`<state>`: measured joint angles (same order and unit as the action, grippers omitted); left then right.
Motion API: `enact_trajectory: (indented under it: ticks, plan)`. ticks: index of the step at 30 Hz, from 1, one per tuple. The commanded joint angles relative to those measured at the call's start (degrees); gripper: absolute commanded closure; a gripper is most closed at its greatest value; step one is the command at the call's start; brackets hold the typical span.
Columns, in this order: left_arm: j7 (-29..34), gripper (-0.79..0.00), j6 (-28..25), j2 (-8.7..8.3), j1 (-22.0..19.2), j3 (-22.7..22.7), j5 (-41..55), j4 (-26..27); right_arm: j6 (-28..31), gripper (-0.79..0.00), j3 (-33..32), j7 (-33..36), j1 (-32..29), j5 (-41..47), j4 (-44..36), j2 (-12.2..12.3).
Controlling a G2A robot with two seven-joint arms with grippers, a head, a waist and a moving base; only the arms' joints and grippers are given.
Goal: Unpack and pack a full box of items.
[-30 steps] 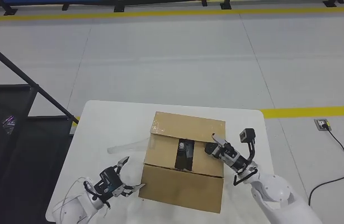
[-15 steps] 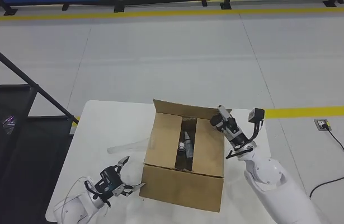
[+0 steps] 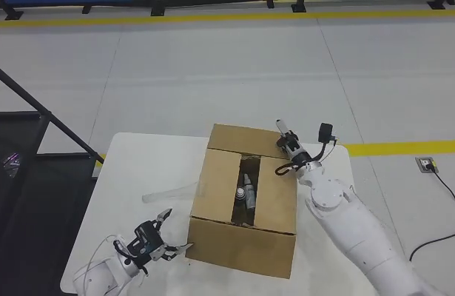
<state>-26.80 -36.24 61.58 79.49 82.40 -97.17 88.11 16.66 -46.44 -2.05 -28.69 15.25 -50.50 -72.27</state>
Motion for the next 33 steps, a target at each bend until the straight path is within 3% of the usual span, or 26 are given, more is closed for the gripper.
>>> enact_trajectory:
  ticks: [1,5,9,13,16,22,28,33]
  plan:
    - [0.1,-0.785,-0.1,-0.04,-0.2,-0.2,0.0,-0.2,0.6,-0.785,0.6,0.3,1.3,0.5,3.1,-1.0]
    - [0.1,-0.785,-0.2,-0.17,-0.3,-0.5,-0.4,0.2,6.9,-0.785,-0.1,3.1,1.8,3.5,5.2,-2.1]
    - [-1.6,-0.785,0.9,-0.40,0.6,1.1,1.2,1.6,15.4,-0.785,-2.4,13.3,-1.3,8.4,0.1,-1.6]
    - [-2.8,-0.785,2.1,-0.65,2.0,4.3,5.2,3.1,15.4,-0.785,-5.6,24.3,-5.6,8.4,-8.8,0.3]
    - [-1.9,-0.785,4.3,-0.64,2.8,6.3,8.6,3.6,9.9,-0.785,-7.2,29.4,-9.7,5.4,-16.2,1.7]
    - [0.7,-0.785,6.0,-0.47,3.0,7.3,13.3,3.5,-6.7,-0.785,-8.1,38.8,-13.8,2.6,-24.6,3.1]
    - [0.4,-0.785,6.2,-0.50,3.7,7.3,13.5,3.9,-15.4,-0.785,-6.2,37.5,-12.7,-1.5,-24.4,2.5]
    - [-0.6,-0.785,5.9,-0.58,4.5,7.6,13.5,4.8,-18.4,-0.785,-3.4,37.2,-10.6,-2.2,-22.5,1.3]
